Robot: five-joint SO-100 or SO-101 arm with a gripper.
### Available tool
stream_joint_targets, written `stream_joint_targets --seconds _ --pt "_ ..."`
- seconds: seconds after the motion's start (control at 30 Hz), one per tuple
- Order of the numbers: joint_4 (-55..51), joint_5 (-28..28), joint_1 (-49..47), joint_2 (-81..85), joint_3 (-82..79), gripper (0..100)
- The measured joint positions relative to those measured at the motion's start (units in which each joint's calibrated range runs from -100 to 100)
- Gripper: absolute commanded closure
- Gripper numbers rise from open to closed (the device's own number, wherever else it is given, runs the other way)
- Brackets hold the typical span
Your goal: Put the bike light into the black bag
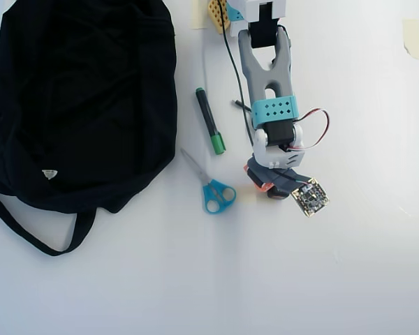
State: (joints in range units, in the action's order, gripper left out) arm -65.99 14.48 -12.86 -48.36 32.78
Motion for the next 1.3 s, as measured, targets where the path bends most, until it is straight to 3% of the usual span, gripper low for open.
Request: stream_joint_targets --seconds 0.33,0.87,1.13,1.3 --pt "-0.9 -0.2 -0.3 -0.1 1.1 98" --pt "-31.1 -1.3 -1.1 -0.2 26.3 98" --pt "-32.3 -1.3 -1.4 0.0 28.5 98" --pt "-32.4 -1.3 -1.4 7.2 20.1 98"
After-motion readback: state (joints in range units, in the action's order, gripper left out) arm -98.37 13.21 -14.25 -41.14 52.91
